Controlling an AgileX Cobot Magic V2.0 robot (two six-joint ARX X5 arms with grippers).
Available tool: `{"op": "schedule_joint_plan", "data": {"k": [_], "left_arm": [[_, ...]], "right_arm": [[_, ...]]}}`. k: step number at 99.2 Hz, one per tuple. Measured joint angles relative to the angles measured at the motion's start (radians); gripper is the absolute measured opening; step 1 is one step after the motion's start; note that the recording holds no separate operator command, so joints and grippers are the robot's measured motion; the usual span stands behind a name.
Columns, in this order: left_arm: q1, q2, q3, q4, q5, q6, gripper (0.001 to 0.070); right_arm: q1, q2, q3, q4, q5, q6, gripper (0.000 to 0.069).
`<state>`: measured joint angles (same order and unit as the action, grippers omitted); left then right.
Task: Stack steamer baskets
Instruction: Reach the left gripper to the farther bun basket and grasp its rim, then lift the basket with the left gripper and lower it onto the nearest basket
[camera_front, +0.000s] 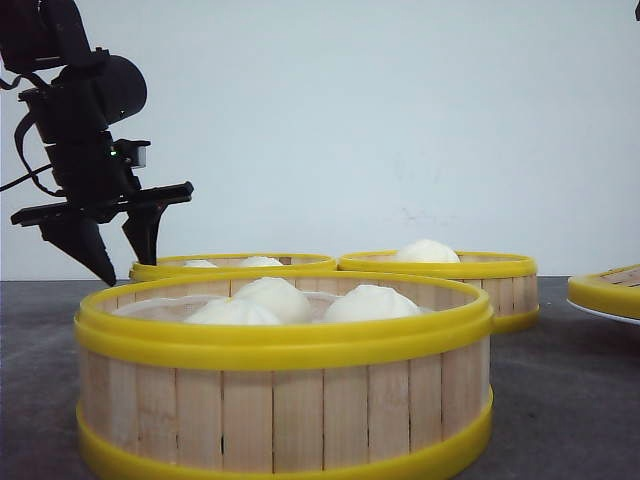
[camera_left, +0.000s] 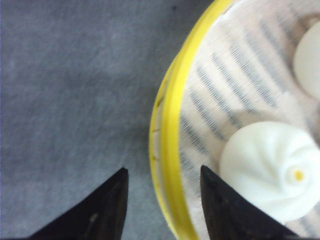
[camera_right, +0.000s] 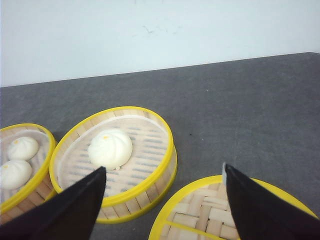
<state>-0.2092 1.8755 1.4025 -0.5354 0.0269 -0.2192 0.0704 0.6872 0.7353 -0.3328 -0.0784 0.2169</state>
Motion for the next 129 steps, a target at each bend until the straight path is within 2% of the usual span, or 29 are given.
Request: {"op": "schedule_joint_plan", "data": {"k": [18,38,53,91,109,122,129], "left_arm": [[-0.016,0.002,0.0,0.006,0.0,-0.006,0.0135],[-0.021,0.02,0.001,0.002,-0.003,-0.008,0.0106],[-0.02,0.02,0.003,0.0,-0.005,-0.028,0.0038],[-0.003,0.004,0.035,0.008,0.0,-0.06,0.0027],[0.052,-0.111,0.083,-0.013,0.06,-0.062,0.0027],[0.088,-0.245,0.104,-0.057,0.169,-0.053,0.0027],[0.088,-0.314,0.105,-0.116,0.217,-0.03,0.0027]], "right_arm": [[0.0,0.0,0.0,-0.006,0.0,0.005,0.0469],[0.0,0.0,0.0,-0.007,0.0,0.02,0.0469],[0.0,0.0,0.0,-0.007,0.0,0.023,0.0469],[0.0,0.0,0.0,-0.028,0.0,0.023,0.0469],[0.0,0.0,0.0,-0.038,0.0,0.018,0.0469],[0.0,0.0,0.0,-0.042,0.0,0.018,0.0469],[0.0,0.0,0.0,-0.043,0.0,0.017,0.0469]]}}
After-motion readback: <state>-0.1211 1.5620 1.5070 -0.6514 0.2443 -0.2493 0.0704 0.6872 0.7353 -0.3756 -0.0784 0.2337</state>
